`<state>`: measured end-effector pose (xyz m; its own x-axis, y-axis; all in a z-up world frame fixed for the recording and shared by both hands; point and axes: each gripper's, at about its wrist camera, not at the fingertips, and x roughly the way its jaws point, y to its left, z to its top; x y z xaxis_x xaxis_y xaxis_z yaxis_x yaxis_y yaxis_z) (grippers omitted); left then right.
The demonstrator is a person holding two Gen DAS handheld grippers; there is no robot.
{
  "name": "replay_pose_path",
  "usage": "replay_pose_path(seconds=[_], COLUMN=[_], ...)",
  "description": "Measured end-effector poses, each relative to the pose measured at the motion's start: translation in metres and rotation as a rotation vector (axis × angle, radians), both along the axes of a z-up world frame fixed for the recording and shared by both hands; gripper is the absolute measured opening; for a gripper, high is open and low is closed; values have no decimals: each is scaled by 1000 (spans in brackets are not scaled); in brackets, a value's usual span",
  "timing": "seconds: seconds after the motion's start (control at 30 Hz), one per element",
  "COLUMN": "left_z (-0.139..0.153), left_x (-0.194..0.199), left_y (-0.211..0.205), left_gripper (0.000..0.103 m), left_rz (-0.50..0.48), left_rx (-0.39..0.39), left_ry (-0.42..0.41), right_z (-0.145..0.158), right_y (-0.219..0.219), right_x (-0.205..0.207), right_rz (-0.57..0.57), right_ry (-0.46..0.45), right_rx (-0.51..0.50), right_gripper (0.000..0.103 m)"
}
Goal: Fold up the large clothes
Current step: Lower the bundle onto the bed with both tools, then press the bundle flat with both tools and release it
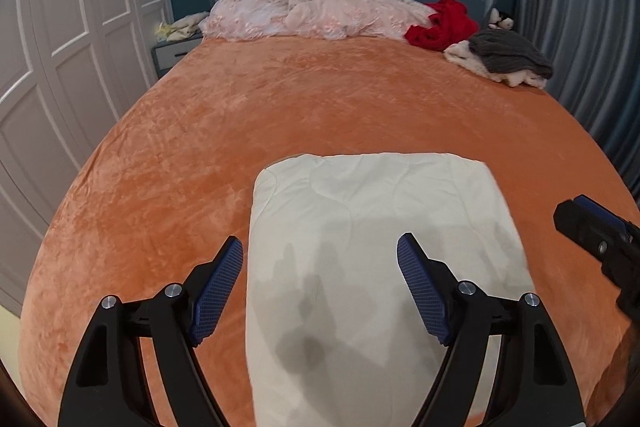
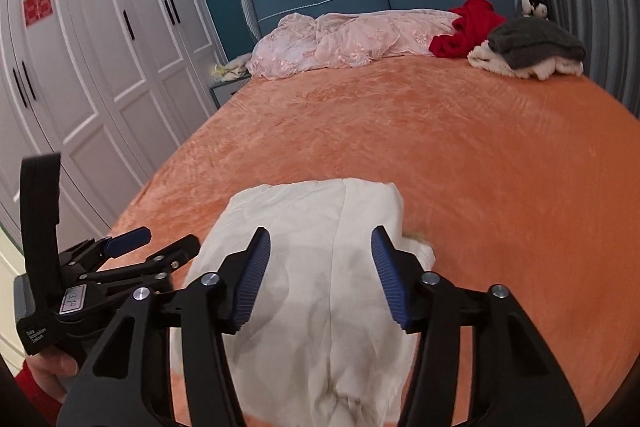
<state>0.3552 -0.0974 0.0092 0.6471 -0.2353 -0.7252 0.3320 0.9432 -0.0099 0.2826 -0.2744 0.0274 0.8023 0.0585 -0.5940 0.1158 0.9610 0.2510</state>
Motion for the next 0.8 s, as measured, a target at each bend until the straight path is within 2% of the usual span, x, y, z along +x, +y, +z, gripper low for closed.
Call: replay_pose_path(seconds=[0.23,0.3,0.43,0.6,0.8], left_z=[-21,-29,-53,-77,-96], left_x=[34,43,62,73,79], left_y=[-15,-19,-23,-25,-29], left_gripper=[64,59,46,46,46], left_rz=[23,22,34,55,69], left_rx=[22,27,27,20,16], left_ry=[20,32,77,88,70], right_z=[-27,-36,-60,-92,-116], right_y=[4,3,-1,-16,-16], right_x=[43,53,74,86,95], right_rz=[1,2,-7,-32,-41], right_ry=[60,82,140,179,204], right_rx=[-39,-38,-21,36,26], right_gripper=[28,17,14,9,7])
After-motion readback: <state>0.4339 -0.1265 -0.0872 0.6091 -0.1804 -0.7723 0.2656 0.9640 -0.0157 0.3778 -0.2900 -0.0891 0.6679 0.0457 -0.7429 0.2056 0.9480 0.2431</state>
